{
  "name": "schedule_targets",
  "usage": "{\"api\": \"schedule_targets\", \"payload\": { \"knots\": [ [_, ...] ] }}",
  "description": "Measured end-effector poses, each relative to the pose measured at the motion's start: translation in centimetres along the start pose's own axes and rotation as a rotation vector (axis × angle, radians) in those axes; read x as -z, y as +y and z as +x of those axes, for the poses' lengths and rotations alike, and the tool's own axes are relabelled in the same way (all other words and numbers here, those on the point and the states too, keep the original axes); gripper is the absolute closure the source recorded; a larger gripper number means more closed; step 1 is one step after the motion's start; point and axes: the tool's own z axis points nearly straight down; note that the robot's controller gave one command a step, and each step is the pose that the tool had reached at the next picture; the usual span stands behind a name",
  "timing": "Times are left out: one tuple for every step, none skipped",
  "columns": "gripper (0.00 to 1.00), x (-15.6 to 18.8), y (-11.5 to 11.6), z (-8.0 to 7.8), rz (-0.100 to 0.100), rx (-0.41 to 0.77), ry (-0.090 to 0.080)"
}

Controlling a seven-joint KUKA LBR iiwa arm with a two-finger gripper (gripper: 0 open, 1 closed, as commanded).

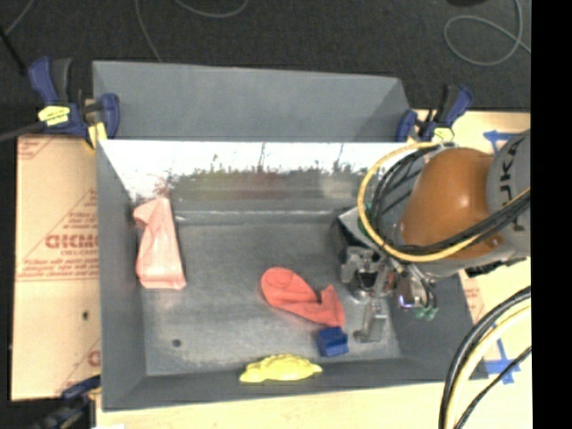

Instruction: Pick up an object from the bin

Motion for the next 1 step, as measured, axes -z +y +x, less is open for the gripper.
{"api": "schedule_targets", "payload": {
  "knots": [
    [0.00, -2.03, 3.39, -1.65, 0.000, 0.045, 0.002]
  ]
}}
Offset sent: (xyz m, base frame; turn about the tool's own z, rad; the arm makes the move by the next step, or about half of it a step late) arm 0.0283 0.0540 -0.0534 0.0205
